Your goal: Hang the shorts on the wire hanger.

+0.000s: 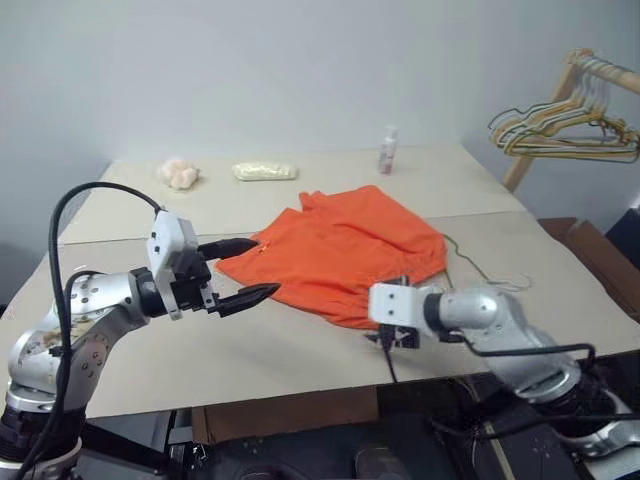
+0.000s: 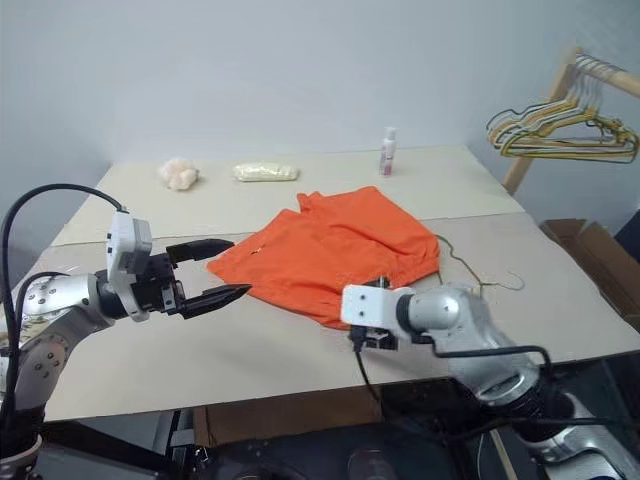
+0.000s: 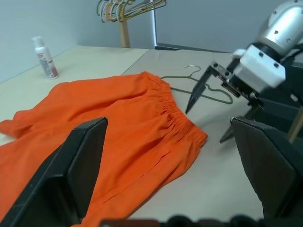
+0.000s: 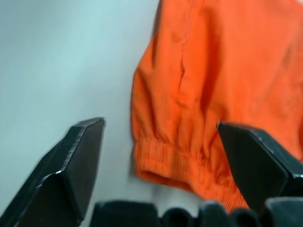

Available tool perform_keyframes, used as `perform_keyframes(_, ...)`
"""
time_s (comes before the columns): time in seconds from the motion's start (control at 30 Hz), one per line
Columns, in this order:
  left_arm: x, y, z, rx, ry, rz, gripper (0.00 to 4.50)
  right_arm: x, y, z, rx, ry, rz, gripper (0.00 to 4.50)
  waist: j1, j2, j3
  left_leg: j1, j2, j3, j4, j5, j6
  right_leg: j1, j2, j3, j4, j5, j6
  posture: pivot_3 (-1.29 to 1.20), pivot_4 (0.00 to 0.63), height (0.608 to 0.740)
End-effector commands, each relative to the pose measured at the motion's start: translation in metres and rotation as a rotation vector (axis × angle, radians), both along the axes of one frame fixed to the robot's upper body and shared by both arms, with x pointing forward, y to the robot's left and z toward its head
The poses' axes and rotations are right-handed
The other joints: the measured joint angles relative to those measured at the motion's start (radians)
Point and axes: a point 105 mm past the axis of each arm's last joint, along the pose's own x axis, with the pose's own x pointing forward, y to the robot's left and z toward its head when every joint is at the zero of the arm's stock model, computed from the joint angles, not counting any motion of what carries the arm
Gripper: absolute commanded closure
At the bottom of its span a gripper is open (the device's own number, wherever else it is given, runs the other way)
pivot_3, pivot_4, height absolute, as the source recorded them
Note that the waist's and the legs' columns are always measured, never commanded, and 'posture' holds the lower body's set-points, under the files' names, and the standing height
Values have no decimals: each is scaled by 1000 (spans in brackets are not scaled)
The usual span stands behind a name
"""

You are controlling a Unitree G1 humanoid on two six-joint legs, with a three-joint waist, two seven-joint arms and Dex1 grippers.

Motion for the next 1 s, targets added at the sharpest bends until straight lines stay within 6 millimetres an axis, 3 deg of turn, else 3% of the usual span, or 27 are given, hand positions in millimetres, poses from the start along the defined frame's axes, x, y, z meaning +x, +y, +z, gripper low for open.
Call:
perform_keyframes(0.03, -1, -3, 10, 5, -42, -16, 0, 9, 5, -3, -92, -74, -103, 146, 6, 0, 0, -2, -1, 0, 1, 0, 0, -5, -1, 0, 1, 0, 0, -187, 0, 740)
perform_keyframes(0.17, -1, -3, 10, 5, -42, -14, 0, 24, -2, -17, -217, -119, -193, 146, 6, 0, 0, -7, -2, 0, 1, 0, 0, -10, -2, -1, 2, 0, 0, -182, 0, 740)
perform_keyframes(0.27, -1, -3, 10, 5, -43, -10, 0, 34, -9, -21, -283, -160, -225, 719, 4, 0, 0, -7, -2, 0, 1, 0, 0, -9, -1, -1, 3, 0, 0, -179, 0, 740)
perform_keyframes(0.43, -1, -3, 9, 12, -44, -4, 0, 44, -14, -19, -321, -203, -231, 2367, 3, 0, 0, -6, -3, 0, 1, 0, 0, -8, -1, -1, 2, 0, 0, -176, 0, 740)
perform_keyframes(0.63, 7, 2, -9, 175, -80, 20, 0, 55, -20, -9, -321, -278, -192, 4483, -5, 0, 0, -7, -3, 1, 1, 0, 0, -8, 0, -1, 3, 0, 0, -178, 0, 740)
perform_keyframes(0.83, 23, 25, -50, 536, -155, 1, 0, 46, -30, 10, -241, -300, 15, 4483, -4, 0, 0, -7, -3, 1, 0, 0, 0, -8, 1, -1, 1, 0, 0, -192, 0, 740)
perform_keyframes(1.0, 45, 37, -83, 814, -291, -50, 0, 34, -46, 23, -212, -260, 90, 4483, -3, 0, 0, -7, -2, 2, 1, 0, 0, -7, 1, -1, 0, 0, 0, -204, 0, 740)
